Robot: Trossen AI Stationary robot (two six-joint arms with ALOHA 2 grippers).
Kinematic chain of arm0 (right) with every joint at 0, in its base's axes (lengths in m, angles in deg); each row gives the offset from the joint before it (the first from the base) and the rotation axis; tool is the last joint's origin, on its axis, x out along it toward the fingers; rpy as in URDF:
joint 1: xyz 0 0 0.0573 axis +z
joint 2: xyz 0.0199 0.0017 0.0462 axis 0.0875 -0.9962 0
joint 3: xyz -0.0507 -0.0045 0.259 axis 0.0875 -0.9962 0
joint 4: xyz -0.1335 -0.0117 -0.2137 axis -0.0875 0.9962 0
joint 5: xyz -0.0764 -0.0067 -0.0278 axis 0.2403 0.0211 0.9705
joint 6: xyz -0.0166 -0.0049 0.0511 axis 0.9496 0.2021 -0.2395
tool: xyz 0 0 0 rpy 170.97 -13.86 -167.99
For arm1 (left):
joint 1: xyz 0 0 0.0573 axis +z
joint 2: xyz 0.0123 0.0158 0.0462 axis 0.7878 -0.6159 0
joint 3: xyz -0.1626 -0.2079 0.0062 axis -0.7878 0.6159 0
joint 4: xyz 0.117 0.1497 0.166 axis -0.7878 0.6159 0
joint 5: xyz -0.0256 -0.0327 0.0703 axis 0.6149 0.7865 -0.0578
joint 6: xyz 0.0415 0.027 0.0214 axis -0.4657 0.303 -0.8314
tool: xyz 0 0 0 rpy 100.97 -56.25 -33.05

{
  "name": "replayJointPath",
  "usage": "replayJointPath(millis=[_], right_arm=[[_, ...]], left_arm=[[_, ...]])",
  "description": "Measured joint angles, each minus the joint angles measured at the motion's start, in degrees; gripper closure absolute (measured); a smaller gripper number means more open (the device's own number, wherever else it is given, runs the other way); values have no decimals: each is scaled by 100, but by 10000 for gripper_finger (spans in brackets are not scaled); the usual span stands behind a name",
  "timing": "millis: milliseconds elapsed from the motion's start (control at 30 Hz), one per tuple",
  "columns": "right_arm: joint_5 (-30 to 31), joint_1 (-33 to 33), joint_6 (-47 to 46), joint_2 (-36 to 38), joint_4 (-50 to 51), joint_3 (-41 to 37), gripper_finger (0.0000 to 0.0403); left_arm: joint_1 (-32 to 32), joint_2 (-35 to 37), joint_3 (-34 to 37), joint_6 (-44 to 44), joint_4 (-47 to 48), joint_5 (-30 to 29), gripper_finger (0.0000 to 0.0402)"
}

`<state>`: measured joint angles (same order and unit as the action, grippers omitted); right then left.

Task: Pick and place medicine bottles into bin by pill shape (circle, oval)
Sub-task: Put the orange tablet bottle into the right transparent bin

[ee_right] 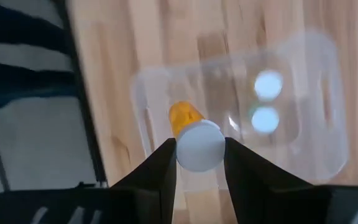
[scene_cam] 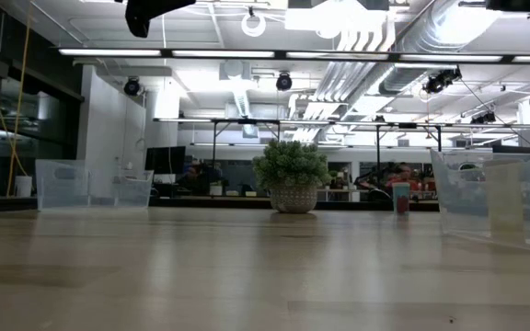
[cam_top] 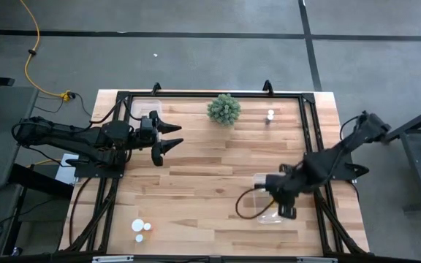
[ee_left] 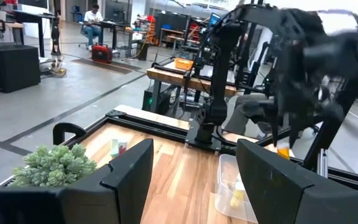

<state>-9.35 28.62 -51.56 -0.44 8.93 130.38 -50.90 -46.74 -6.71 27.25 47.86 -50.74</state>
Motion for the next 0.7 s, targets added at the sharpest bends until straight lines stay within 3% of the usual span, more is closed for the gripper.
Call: replayJointPath(millis=[267, 700], right_arm=[[928, 422, -1333, -921, -111, -312, 304], [1149, 387, -1775, -1910, -182, -318, 304]], left_arm=[[0, 0, 0, 0, 0, -2, 184], [1, 0, 0, 0, 0, 0, 184]])
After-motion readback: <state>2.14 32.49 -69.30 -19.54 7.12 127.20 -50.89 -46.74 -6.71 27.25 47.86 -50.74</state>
